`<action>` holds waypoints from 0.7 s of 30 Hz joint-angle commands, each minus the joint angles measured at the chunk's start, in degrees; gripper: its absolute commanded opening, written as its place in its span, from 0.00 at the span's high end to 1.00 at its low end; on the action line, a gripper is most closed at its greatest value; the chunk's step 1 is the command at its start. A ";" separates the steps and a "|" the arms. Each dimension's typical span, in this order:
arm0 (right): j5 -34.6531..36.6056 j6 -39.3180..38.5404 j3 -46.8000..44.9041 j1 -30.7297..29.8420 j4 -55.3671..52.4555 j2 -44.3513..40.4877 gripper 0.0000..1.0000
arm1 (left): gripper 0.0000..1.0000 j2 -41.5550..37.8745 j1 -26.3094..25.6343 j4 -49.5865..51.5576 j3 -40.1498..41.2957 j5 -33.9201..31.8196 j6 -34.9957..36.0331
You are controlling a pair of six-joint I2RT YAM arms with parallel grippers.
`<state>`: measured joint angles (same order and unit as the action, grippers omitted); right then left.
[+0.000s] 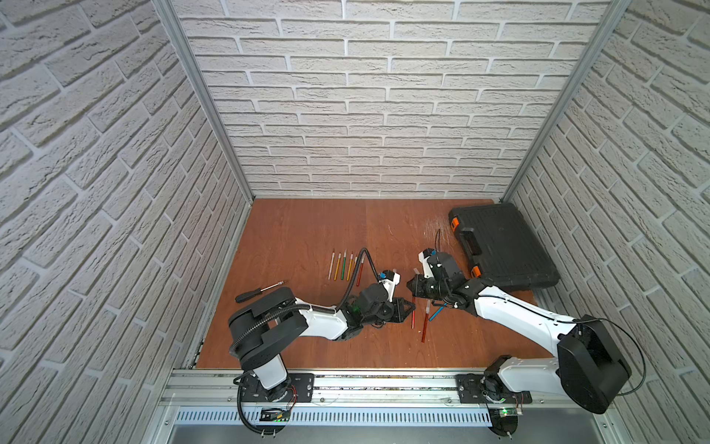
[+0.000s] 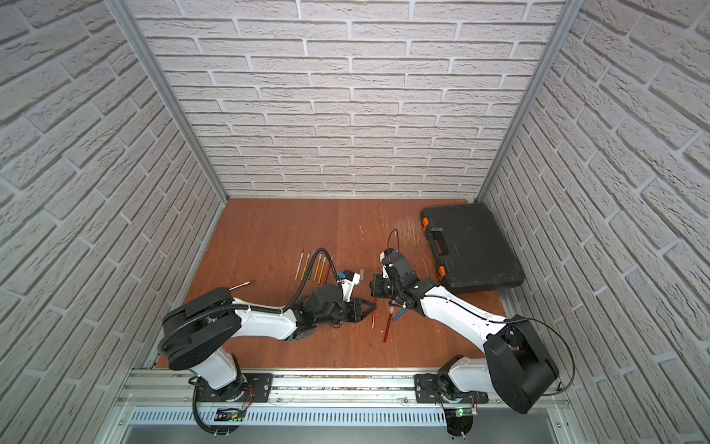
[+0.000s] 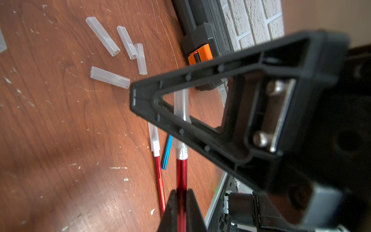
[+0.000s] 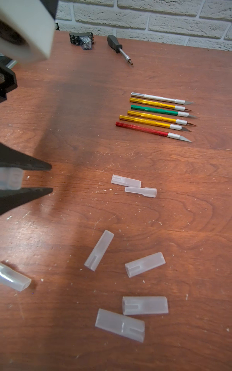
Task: Remove protective caps from carving knives
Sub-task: Remove the protective sleeve from the carving knife, then place the protective sleeve at the center of the board.
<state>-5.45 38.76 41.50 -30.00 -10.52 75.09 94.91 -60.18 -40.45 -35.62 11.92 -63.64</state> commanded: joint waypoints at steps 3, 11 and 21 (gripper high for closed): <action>3.33 1.47 2.75 -0.13 3.54 -1.77 0.88 | 1.00 -1.26 -0.81 -1.25 -0.09 0.12 0.99; 5.05 0.68 5.17 -0.07 2.49 -0.85 0.88 | 1.00 -2.28 -0.99 -1.89 1.57 -0.80 0.90; 8.16 -4.20 7.81 0.89 -3.01 -0.20 0.88 | 1.00 -8.81 -0.21 4.45 5.27 -4.22 2.70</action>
<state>0.71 36.99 47.94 -29.56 -11.75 75.09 88.90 -60.77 -37.04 -31.66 9.58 -62.57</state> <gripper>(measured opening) 0.149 0.091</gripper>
